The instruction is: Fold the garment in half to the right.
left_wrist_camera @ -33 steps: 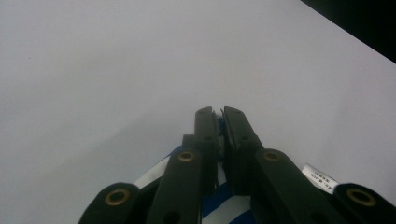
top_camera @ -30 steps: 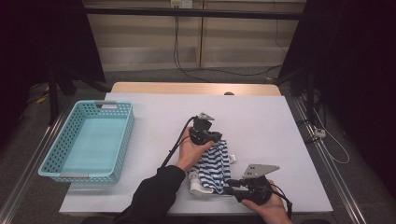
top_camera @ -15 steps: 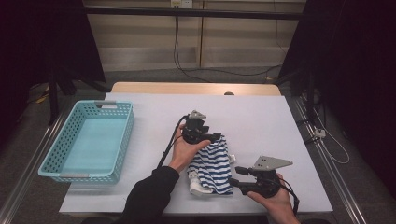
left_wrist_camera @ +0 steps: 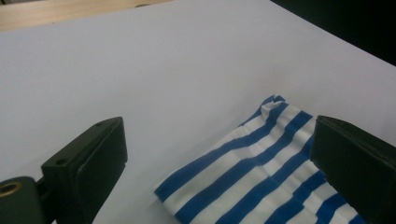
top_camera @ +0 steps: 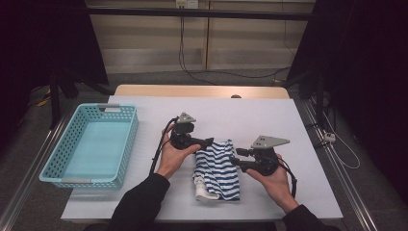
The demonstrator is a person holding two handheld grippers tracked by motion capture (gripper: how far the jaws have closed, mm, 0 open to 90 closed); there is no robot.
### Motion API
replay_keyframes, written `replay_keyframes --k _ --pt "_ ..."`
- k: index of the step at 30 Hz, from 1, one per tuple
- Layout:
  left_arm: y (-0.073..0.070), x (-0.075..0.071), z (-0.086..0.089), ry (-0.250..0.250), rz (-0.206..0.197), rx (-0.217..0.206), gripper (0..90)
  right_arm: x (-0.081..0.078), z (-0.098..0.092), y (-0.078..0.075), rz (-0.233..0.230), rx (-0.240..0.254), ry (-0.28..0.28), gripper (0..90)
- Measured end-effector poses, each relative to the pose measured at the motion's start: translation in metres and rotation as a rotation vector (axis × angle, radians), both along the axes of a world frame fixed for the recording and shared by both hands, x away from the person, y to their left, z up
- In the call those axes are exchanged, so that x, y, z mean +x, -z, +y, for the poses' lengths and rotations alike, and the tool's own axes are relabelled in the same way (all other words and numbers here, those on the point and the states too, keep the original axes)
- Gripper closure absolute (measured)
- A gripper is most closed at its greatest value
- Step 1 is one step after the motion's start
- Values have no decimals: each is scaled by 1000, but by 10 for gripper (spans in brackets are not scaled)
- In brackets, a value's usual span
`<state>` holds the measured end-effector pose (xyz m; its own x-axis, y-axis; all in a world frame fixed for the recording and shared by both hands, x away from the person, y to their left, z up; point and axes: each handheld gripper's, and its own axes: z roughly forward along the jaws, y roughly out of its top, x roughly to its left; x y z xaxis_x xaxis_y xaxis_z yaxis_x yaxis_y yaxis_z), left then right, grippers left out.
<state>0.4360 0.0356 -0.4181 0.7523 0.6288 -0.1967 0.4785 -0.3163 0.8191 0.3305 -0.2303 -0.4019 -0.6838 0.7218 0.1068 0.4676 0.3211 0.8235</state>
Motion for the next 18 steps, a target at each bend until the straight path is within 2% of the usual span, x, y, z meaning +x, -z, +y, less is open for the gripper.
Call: replay_keyframes --k 3,5,8,9,11,13,15,17,18 --pt "0 -4 11 -12 -6 22 47 12 1 -2 -2 0 10 569" --pt "0 -4 15 -26 -2 18 55 21 2 -3 -7 -17 20 578" --pt "1 -5 19 -2 -24 58 55 35 2 -2 -4 -29 32 583" --pt "2 -5 20 -3 -20 40 55 38 2 -2 0 -36 34 590" --pt "3 -6 23 5 -18 45 56 50 5 -3 26 -21 35 595" --pt "4 -6 24 6 -23 55 56 58 7 -3 26 -37 40 603" --pt "5 -5 27 -1 -14 40 57 67 9 -2 37 -34 44 605" --pt "7 -3 28 -12 -12 34 57 75 11 1 43 -53 53 605" --pt "7 -2 29 -10 -19 49 58 79 11 5 56 -50 59 605"
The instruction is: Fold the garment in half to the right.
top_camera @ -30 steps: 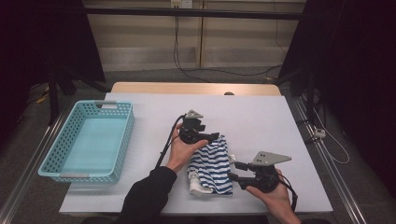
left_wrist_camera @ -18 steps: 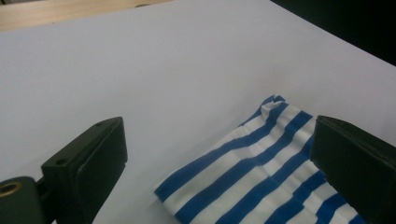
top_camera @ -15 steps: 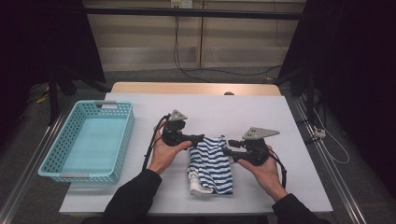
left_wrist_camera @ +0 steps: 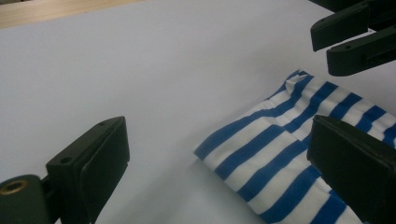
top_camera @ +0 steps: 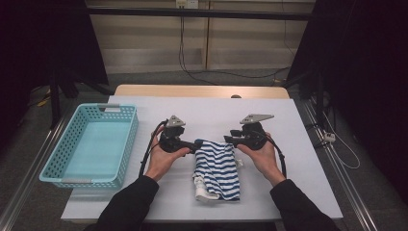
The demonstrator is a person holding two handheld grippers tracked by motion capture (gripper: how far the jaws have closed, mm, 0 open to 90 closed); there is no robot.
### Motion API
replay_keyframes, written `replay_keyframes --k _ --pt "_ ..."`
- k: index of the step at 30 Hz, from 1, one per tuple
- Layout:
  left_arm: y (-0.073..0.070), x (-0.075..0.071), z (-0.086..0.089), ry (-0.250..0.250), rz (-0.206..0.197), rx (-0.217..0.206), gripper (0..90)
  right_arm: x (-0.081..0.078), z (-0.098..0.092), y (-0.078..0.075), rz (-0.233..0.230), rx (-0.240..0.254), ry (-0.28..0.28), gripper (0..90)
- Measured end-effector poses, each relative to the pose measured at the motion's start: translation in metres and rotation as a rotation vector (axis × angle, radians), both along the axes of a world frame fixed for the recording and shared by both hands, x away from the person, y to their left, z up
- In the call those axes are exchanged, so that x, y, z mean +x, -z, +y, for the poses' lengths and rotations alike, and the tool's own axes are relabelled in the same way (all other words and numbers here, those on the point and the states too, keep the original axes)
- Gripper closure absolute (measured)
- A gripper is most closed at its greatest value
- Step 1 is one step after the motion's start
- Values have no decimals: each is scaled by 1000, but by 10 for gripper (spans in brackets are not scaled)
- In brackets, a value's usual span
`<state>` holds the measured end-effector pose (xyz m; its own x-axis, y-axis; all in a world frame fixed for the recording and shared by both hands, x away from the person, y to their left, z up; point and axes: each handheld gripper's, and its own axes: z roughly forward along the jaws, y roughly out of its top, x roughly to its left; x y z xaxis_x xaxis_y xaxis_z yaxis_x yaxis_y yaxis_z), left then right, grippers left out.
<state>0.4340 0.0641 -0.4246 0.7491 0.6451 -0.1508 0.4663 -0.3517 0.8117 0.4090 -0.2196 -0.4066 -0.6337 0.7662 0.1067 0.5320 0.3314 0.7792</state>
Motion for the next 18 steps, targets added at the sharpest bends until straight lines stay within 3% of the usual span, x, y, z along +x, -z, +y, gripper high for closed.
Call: replay_keyframes --k 3,5,6,7,8,10,12,18 --pt "3 0 0 -16 8 -14 62 5 -1 9 23 -17 4 608" --pt "4 1 -1 -17 14 0 67 6 -2 15 38 -18 3 622" --pt "4 3 1 3 5 41 69 5 -4 17 47 -12 0 632" --pt "6 2 -3 -31 14 -11 72 5 -5 19 56 -11 -2 636" --pt "6 3 -2 -11 12 19 73 5 -6 21 65 -15 -3 639" --pt "7 0 -6 -31 26 -8 75 6 -8 26 91 -11 1 643" --pt "7 1 -6 -12 14 2 80 7 -10 30 93 -15 -11 648" --pt "9 0 -5 -18 25 1 81 9 -12 37 119 -34 -3 678"
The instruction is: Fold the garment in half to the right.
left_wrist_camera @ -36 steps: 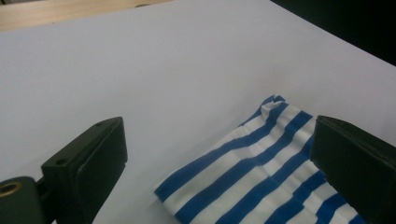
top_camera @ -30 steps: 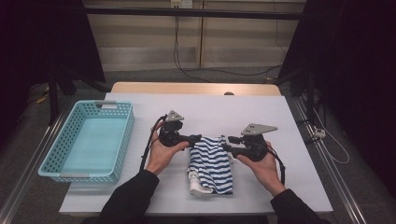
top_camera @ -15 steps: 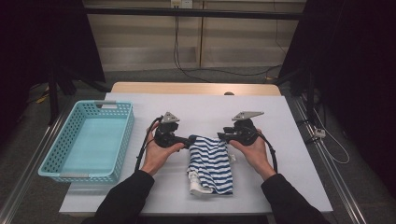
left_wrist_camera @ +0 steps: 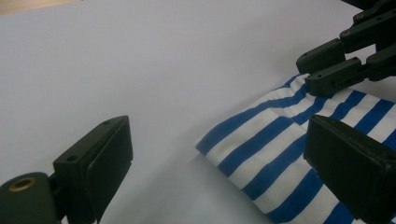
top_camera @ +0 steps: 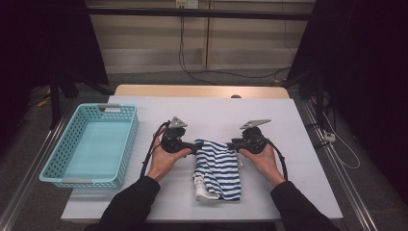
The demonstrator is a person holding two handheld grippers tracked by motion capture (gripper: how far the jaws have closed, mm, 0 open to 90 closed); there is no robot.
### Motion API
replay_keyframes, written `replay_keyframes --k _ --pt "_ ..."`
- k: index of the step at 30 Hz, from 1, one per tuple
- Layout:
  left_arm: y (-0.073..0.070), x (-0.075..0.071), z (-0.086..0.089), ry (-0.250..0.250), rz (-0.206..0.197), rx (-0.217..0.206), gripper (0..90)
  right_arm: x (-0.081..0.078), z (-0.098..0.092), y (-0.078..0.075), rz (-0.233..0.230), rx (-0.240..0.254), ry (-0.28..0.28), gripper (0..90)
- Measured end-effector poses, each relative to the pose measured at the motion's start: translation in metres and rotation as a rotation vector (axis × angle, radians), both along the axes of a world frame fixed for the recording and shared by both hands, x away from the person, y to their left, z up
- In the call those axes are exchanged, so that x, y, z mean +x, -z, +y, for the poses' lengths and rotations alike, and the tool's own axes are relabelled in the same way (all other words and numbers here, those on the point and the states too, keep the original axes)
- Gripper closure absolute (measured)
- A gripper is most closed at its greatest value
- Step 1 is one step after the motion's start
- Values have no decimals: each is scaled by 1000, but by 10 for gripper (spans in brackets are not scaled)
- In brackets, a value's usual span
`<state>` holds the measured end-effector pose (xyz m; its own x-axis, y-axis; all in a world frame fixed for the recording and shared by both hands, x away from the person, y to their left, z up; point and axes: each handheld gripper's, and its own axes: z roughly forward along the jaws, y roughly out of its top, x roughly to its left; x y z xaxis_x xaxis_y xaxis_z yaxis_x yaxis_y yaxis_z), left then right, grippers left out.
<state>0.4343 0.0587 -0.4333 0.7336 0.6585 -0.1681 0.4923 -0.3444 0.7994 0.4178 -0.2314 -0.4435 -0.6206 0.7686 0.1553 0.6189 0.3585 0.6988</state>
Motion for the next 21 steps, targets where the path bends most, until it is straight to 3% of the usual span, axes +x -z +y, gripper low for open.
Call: replay_keyframes --k 4,5,7,9,17,18,21 --pt "0 1 1 15 -8 10 127 1 -1 5 22 -1 4 719" --pt "0 0 0 9 3 -4 154 1 -1 6 27 -3 5 737" --pt "0 0 -1 15 -10 14 162 1 -2 7 23 -1 3 811" --pt "1 0 -2 25 -2 6 230 1 -2 6 20 5 4 874" --pt "4 -1 -5 -6 30 -12 377 4 -6 2 -48 5 42 887" --pt "5 0 -5 -1 15 1 396 5 -6 3 -48 0 47 887" --pt "6 -1 -6 -6 26 4 408 7 -7 5 -56 -12 63 887"
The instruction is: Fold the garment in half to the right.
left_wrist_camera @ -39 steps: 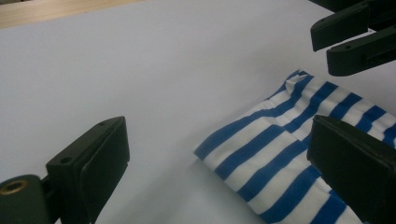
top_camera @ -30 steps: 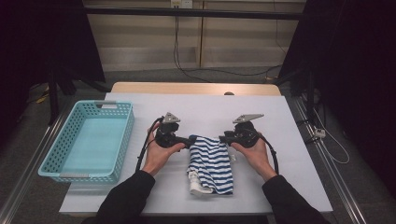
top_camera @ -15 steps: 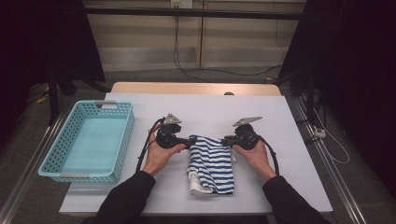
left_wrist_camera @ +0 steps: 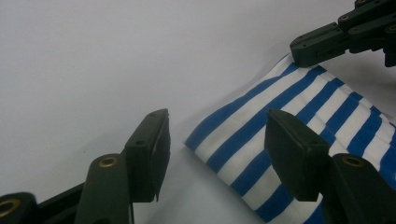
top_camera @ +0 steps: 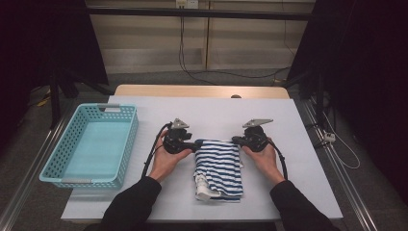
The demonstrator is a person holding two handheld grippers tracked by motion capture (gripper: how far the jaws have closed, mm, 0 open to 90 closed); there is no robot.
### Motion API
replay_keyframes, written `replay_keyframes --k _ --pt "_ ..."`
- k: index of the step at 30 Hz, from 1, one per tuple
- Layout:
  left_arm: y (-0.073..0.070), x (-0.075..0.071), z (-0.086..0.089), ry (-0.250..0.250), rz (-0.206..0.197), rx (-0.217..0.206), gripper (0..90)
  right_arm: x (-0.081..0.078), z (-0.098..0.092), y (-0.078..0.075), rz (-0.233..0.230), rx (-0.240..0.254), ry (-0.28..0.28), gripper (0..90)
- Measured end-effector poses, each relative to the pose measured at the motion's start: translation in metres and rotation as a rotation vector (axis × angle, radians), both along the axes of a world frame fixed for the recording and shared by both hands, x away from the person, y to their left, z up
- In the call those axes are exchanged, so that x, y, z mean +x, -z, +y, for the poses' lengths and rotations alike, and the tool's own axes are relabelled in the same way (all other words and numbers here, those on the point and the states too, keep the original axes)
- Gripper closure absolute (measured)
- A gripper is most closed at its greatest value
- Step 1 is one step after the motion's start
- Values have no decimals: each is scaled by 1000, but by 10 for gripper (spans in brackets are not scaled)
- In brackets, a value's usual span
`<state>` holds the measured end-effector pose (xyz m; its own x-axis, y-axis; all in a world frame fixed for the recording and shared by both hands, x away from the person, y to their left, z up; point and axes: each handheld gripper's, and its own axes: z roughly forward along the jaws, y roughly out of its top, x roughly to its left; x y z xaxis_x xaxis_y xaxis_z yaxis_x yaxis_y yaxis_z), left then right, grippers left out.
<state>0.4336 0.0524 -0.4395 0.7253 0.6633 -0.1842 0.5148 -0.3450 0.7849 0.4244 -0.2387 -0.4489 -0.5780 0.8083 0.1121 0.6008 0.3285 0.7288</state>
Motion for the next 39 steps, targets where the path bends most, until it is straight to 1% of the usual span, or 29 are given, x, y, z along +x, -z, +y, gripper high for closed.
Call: replay_keyframes --k 2,3,5,6,7,9,10,11,12,13,14,15,16,17,18,19,20,21,22,24,25,27,31,32,33,34,35,36,39 --pt "0 0 0 -2 -9 2 360 1 0 2 -1 3 -7 887" --pt "-2 1 2 7 -18 19 323 1 0 2 3 2 -11 886" --pt "-2 1 3 -8 -26 15 294 1 0 3 -2 -16 5 886" --pt "-2 2 5 8 -24 4 270 1 0 3 5 -12 9 885" --pt "-3 1 6 -12 -23 14 245 1 -1 3 2 -9 2 883" --pt "-6 2 10 10 -33 27 201 0 -2 2 8 16 -2 863" --pt "-7 2 12 13 -39 32 185 0 -3 2 1 40 -12 833" --pt "-8 1 12 -2 -37 3 170 -2 -3 0 12 55 -3 800" --pt "-10 1 15 13 -47 34 157 -2 -4 -2 -5 63 -6 760" --pt "-10 0 14 -11 -46 -8 150 -3 -5 -3 -9 74 -14 720" --pt "-11 0 17 6 -48 15 145 -4 -6 -4 -9 91 -14 676" --pt "-11 -1 17 -6 -53 -9 131 -6 -6 -6 -15 107 -13 648" --pt "-12 -1 19 7 -56 8 119 -7 -7 -7 -22 108 -18 625" --pt "-12 -2 19 -10 -51 -22 109 -9 -7 -9 -22 119 -23 587" --pt "-13 -1 22 12 -57 9 97 -11 -8 -10 -25 134 -25 561" --pt "-12 -3 21 -10 -48 -29 84 -13 -9 -12 -37 148 -28 534" --pt "-13 -3 23 4 -55 -20 79 -16 -9 -14 -35 162 -31 506" --pt "-14 -3 25 13 -57 -10 75 -19 -10 -16 -54 164 -33 482" --pt "-14 -5 24 0 -50 -35 68 -22 -11 -17 -65 171 -34 466" --pt "-18 -5 28 22 -60 -6 63 -28 -13 -20 -81 190 -36 444" --pt "-18 -7 26 3 -54 -41 59 -32 -14 -22 -92 201 -39 426" --pt "-20 -8 27 10 -60 -51 53 -37 -17 -24 -101 207 -39 398" --pt "-23 -15 30 29 -71 -64 46 -49 -21 -27 -115 221 -42 359" --pt "-24 -18 32 39 -76 -46 44 -51 -21 -27 -118 222 -40 345" --pt "-24 -19 32 33 -78 -61 42 -56 -22 -28 -124 222 -39 330" --pt "-24 -22 35 39 -80 -50 42 -58 -23 -28 -128 220 -41 323" --pt "-24 -23 35 36 -82 -66 42 -62 -24 -29 -131 220 -45 316" --pt "-25 -25 38 39 -86 -55 42 -64 -24 -29 -134 226 -46 313" --pt "-25 -29 41 41 -86 -71 42 -73 -25 -29 -144 221 -55 299"
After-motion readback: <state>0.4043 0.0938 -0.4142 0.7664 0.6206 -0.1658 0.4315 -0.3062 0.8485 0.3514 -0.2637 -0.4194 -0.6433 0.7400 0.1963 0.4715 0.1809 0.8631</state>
